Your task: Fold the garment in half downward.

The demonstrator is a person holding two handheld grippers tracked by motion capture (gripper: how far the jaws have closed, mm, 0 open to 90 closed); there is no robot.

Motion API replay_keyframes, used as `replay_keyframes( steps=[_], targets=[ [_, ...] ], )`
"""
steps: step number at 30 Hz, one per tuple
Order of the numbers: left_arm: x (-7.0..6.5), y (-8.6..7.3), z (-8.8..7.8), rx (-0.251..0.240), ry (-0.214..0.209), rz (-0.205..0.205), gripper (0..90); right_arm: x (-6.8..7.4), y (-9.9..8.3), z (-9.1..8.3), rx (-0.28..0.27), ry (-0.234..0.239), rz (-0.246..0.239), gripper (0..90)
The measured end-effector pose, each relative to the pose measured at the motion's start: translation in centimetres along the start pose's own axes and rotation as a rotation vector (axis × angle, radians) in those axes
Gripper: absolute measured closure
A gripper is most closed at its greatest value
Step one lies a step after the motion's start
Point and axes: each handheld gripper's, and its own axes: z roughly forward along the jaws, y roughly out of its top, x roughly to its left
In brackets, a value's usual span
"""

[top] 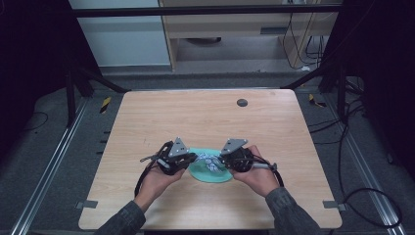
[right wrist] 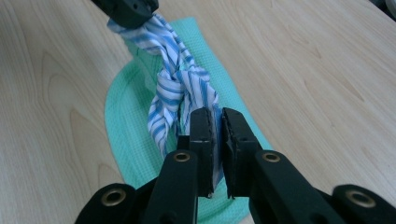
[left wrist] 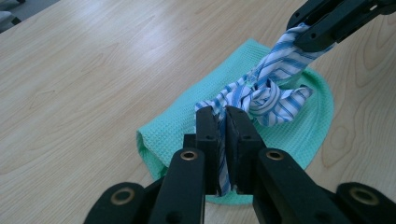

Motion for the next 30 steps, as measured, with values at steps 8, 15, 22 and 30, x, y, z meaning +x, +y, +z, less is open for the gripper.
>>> replay_keyframes(
  steps=[8,15,22,30],
  targets=[
    [-0.3,-0.9,0.6,0.008,-0.025,-0.006,84.2,1.0,-1.1,0.2,0.004,-0.002,-0.011,83.1],
    [-0.8,-1.6,0.4,0.009,-0.04,-0.005,83.8,1.8,-1.8,0.2,0.002,0.001,-0.011,83.1],
    [-1.4,-2.9,0.3,0.012,-0.057,-0.006,84.1,2.9,-2.4,0.3,0.017,0.016,-0.032,83.3],
    [-2.0,-3.5,0.0,0.01,-0.068,0.004,84.8,3.6,-2.7,-0.1,0.02,0.019,-0.046,83.2]
  ],
)
